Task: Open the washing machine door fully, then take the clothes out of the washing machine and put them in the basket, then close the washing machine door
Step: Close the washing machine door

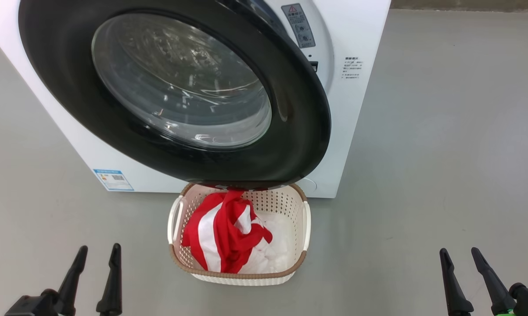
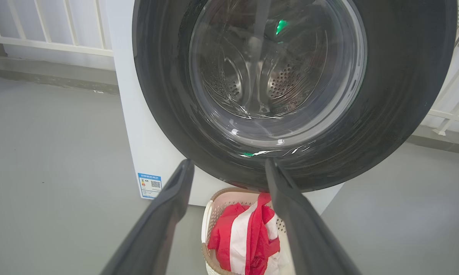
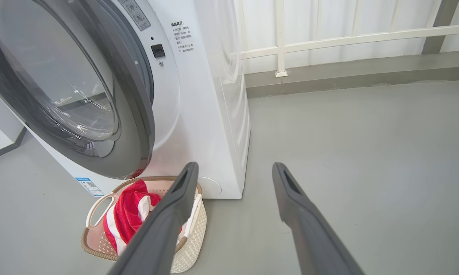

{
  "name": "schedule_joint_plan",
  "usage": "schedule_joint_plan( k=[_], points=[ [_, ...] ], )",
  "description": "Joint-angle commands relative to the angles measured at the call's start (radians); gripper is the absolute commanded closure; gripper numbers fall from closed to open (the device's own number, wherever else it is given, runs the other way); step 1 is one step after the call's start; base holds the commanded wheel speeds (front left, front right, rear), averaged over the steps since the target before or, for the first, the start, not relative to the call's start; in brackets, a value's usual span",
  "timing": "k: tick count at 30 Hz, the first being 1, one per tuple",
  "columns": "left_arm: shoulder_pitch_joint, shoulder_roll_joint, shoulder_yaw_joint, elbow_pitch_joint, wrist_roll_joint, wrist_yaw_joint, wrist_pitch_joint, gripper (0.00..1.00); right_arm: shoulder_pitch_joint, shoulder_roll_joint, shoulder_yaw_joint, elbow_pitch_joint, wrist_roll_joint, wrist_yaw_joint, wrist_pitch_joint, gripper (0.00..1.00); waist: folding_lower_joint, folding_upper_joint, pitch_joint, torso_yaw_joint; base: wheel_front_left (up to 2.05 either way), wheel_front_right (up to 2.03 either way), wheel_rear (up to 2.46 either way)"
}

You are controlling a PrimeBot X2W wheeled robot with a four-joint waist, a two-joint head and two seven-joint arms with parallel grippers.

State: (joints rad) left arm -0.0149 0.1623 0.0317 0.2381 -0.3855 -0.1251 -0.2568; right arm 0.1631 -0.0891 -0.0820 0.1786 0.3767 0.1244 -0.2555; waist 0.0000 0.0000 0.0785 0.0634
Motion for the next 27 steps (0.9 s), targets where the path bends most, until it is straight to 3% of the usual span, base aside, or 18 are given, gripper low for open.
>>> schedule_joint_plan(
  k=[1, 15, 16, 19, 20, 21, 27],
  points=[
    [-0.01, 0.011, 0.042, -0.031, 0.012, -0.006, -0.005, 0.0, -0.011, -0.017, 0.018, -0.026, -0.001, 0.006, -0.006, 0.0, 0.0, 0.0, 0.003, 0.0, 0.0, 0.0, 0.0],
    [-0.021, -0.015, 0.038, -0.038, 0.031, -0.006, -0.005, 0.0, -0.031, -0.011, 0.023, -0.032, -0.002, 0.006, -0.006, 0.0, 0.0, 0.0, 0.018, 0.011, 0.0, 0.0, 0.0],
    [-0.024, -0.019, 0.035, -0.038, 0.032, -0.006, -0.005, 0.0, -0.037, -0.01, 0.028, -0.033, -0.001, 0.006, -0.006, 0.06, 0.0, 0.0, 0.021, 0.013, 0.0, 0.0, 0.0],
    [-0.032, -0.034, 0.027, -0.041, 0.03, -0.006, -0.005, 0.0, -0.063, -0.008, 0.054, -0.035, 0.001, 0.006, -0.006, 0.76, 0.0, 0.0, 0.033, 0.022, 0.0, 0.0, 0.0],
    [-0.034, -0.039, 0.024, -0.042, 0.031, -0.006, -0.005, 0.0, -0.076, -0.008, 0.064, -0.035, 0.003, 0.006, -0.006, 0.91, 0.0, 0.0, 0.038, 0.026, 0.0, 0.0, 0.0],
    [-0.035, -0.044, 0.021, -0.042, 0.031, -0.006, -0.005, 0.0, -0.09, -0.008, 0.075, -0.035, 0.004, 0.006, -0.006, 1.0, 0.0, 0.0, 0.042, 0.029, 0.0, 0.0, 0.0],
    [-0.048, -0.068, -0.004, -0.042, 0.025, -0.006, -0.005, 0.0, -0.196, -0.01, 0.152, -0.029, 0.009, 0.006, -0.006, 1.0, 0.0, 0.0, 0.068, 0.062, 0.0, 0.0, 0.0]
  ],
)
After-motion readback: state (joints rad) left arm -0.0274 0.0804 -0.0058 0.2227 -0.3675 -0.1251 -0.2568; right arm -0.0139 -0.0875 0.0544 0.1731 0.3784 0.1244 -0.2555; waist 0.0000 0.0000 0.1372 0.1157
